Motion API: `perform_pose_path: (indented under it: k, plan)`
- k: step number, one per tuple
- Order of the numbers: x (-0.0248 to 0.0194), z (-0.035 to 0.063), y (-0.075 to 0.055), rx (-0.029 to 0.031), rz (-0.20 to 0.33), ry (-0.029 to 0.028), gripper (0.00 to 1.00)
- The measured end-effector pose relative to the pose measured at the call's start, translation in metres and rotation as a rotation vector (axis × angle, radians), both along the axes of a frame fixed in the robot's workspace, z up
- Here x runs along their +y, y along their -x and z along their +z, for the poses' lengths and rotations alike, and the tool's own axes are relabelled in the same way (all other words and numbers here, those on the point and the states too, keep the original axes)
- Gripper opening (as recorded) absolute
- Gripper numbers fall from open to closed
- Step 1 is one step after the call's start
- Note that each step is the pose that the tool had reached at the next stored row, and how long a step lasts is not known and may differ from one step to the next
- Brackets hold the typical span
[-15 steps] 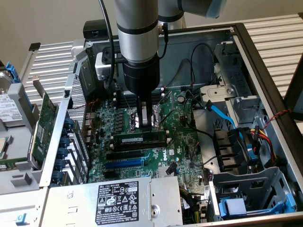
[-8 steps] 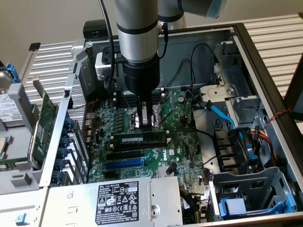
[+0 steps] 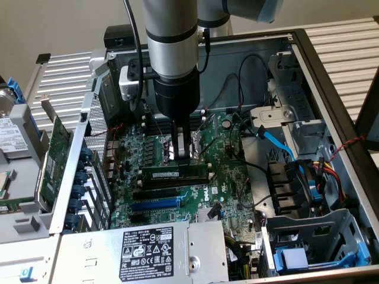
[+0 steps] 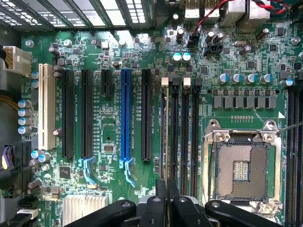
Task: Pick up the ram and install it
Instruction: 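Insert the ram into the slot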
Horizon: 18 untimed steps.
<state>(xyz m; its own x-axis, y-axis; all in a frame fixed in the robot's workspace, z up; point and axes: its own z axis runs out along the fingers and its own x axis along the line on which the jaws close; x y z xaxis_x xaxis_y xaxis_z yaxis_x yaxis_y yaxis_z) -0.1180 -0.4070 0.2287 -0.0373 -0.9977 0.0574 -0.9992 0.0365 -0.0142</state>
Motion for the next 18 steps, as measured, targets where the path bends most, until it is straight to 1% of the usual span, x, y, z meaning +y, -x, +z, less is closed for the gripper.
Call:
perform_pose_path:
  k: [4, 5, 13, 18]
  plan:
    - [0.0001, 0.0, 0.0001, -0.0034, 0.0, -0.0001, 0.15]
    - [0.0002, 0.0001, 0.0002, -0.0041, 0.0, 0.0, 0.21]
    - [0.0004, 0.0063, 0.0006, -0.0066, 0.0, 0.0002, 0.21]
    - [0.0004, 0.0071, 0.0065, -0.0089, 0.0, 0.0002, 0.21]
